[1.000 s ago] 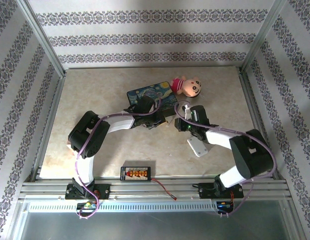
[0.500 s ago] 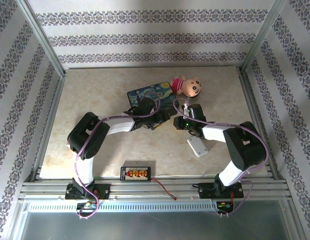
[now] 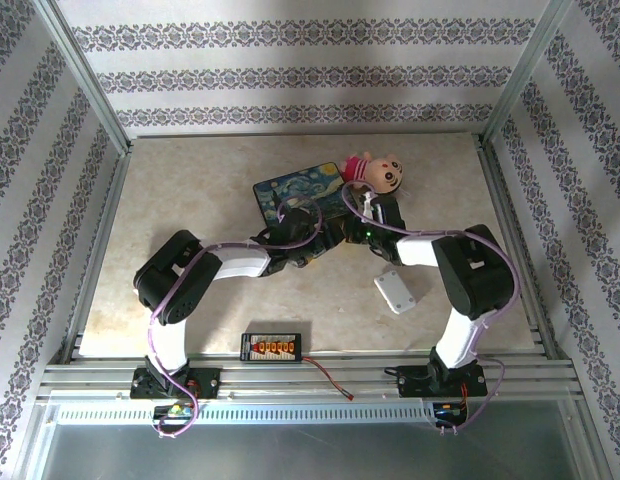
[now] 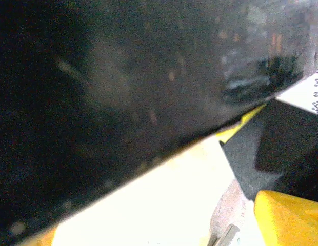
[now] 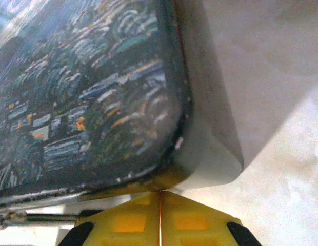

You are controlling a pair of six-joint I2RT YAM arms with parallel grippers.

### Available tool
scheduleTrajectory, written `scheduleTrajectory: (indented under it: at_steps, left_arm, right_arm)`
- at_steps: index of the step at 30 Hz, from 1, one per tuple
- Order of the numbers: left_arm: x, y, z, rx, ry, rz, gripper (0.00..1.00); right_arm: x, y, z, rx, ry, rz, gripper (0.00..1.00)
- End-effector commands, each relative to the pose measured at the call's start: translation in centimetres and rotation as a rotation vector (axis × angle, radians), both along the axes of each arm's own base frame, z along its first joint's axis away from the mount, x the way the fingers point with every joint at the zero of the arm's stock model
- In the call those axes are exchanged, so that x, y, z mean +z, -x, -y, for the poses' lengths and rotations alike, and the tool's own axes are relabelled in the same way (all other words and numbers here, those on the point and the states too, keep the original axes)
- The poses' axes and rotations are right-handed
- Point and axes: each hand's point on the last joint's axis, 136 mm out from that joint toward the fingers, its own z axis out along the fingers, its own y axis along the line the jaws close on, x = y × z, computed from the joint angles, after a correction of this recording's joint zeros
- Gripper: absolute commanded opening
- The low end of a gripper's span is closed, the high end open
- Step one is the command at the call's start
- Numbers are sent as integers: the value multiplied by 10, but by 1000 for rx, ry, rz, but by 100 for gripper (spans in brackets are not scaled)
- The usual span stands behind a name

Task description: Unlock a padlock with a key

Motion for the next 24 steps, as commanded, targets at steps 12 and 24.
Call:
scheduleTrajectory:
  at_steps: [12,24]
  left_arm:
    - [-43,-30,-45,13,-244,-47,88]
    - [-55,-14,-26,55,-149,-70,81]
  right_arm:
    - [1,-40,-36,52,-132,-50,9]
    - [-37,0,-44,114,-119,-213,8]
